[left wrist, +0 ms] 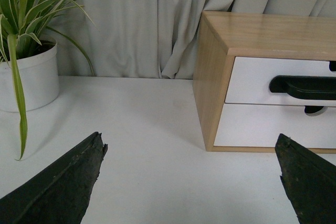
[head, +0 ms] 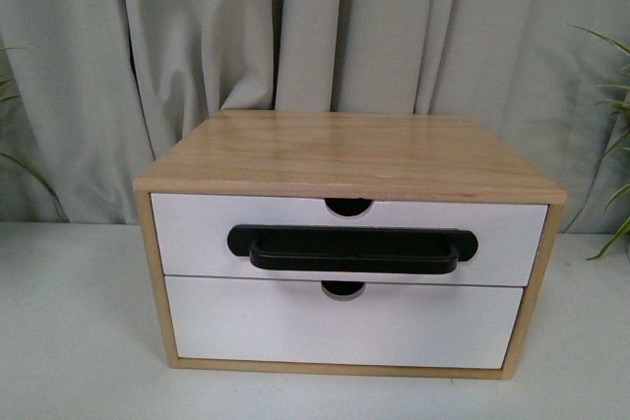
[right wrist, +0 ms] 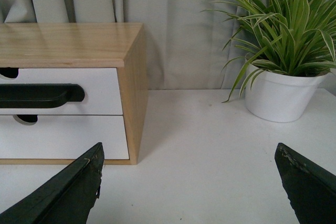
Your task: Pull drawer
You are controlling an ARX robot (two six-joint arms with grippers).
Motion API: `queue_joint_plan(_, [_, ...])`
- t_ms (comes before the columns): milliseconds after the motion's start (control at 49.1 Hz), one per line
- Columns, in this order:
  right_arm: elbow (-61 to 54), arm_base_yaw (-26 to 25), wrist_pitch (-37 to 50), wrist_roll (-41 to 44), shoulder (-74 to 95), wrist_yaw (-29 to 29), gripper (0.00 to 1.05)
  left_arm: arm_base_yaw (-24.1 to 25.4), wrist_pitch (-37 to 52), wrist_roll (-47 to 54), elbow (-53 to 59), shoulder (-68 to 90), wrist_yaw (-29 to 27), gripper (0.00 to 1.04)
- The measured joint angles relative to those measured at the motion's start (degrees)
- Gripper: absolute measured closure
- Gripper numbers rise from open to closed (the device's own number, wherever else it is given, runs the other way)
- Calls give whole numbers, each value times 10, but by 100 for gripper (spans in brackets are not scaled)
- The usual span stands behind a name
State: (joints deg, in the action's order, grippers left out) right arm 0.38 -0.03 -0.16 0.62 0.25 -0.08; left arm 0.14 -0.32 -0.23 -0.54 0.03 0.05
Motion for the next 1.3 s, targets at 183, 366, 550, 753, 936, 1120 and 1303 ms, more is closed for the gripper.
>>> queue_joint_plan(183, [0,0,0,0,0,0,9,0,0,0,0,0,0,6])
queue_joint_plan(366, [0,0,0,0,0,0,9,0,0,0,0,0,0,6])
queue_joint_plan(550, [0,0,0,0,0,0,9,0,0,0,0,0,0,6])
queue_joint_plan(753, [0,0,0,0,0,0,9,0,0,0,0,0,0,6])
queue_joint_plan(936, [0,0,0,0,0,0,9,0,0,0,0,0,0,6])
queue_joint_plan(1120, [45,-96,-11,68,158,-289,9,6,106,57,0,87,182,6])
queue_joint_plan(1303, [112,-86,3,210,336,-320,9,-53,250,188,-35,333,227,6])
